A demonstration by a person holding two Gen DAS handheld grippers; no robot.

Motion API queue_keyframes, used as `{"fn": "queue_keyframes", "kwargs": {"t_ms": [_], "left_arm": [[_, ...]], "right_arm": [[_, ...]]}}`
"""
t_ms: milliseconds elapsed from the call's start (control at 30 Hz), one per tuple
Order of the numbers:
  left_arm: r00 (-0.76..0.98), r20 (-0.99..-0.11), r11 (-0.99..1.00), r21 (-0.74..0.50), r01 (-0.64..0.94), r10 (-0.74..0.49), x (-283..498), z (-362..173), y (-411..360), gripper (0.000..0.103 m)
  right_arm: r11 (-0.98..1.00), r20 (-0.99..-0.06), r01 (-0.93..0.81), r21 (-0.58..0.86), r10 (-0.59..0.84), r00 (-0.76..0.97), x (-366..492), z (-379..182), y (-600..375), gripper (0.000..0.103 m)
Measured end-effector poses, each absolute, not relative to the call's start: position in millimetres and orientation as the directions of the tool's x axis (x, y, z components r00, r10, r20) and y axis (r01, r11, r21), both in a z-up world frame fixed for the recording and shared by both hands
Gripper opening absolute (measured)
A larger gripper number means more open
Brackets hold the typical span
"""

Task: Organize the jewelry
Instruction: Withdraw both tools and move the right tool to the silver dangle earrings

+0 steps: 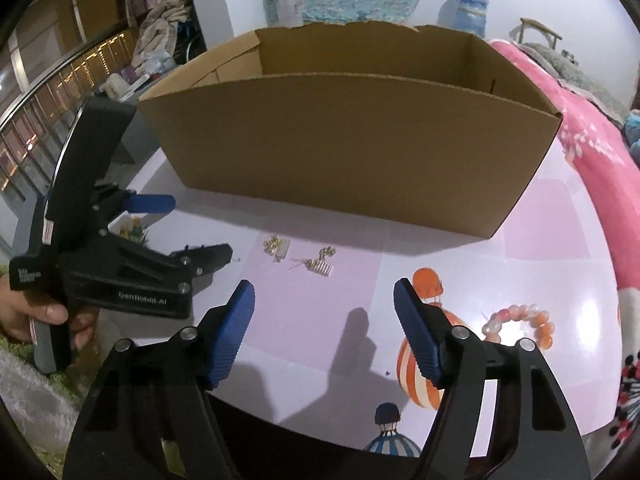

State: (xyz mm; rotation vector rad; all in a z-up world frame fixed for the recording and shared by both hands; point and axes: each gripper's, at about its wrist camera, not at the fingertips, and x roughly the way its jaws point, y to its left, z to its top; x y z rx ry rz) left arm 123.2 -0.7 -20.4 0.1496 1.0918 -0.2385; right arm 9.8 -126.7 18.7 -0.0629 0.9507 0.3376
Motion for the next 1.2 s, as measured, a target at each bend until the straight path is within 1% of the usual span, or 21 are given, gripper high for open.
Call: {"fn": "queue_keyframes", "kwargs": {"t_ms": [300, 433, 567, 733, 867, 1000, 1100, 1200], "left_arm": [[0.449, -0.885, 0.961, 0.007, 0.276, -0.122, 126, -20, -5, 0.099], [0.447, -0.887, 0.962, 0.009, 0.273, -0.119, 120, -19, -5, 0.099], [0.442, -0.89, 0.963, 0.008, 0.268, -0.115, 119, -19, -2, 0.099], [0.428, -0.897, 0.964, 0.007, 0.266, -0.112, 117, -19, -1, 0.099], [0.411, -0.905, 0.964, 0.007, 0.267, -0.107, 120, -20, -6, 0.099], [0.418, -0.902, 0.963, 0.007, 0.269, -0.11, 119, -19, -6, 0.099], [0.424, -0.899, 0.963, 0.007, 0.269, -0.112, 119, -19, -7, 0.099], [0.428, -0.897, 0.963, 0.007, 0.268, -0.113, 116, -18, -6, 0.099]], "right_arm": [[0.949, -0.792, -0.291, 0.123, 0.271, 0.548, 11, 18, -132, 0.062], [0.949, -0.787, -0.289, 0.129, 0.275, 0.552, 11, 19, -132, 0.061], [0.95, -0.782, -0.282, 0.136, 0.277, 0.558, 12, 19, -133, 0.057], [0.95, -0.778, -0.283, 0.128, 0.274, 0.566, 13, 19, -137, 0.05], [0.946, -0.783, -0.3, 0.126, 0.28, 0.556, 17, 16, -137, 0.038], [0.937, -0.79, -0.327, 0.121, 0.29, 0.54, 22, 13, -131, 0.03], [0.932, -0.799, -0.34, 0.126, 0.298, 0.523, 28, 8, -127, 0.027], [0.929, -0.805, -0.35, 0.122, 0.299, 0.512, 33, 6, -122, 0.027]]}}
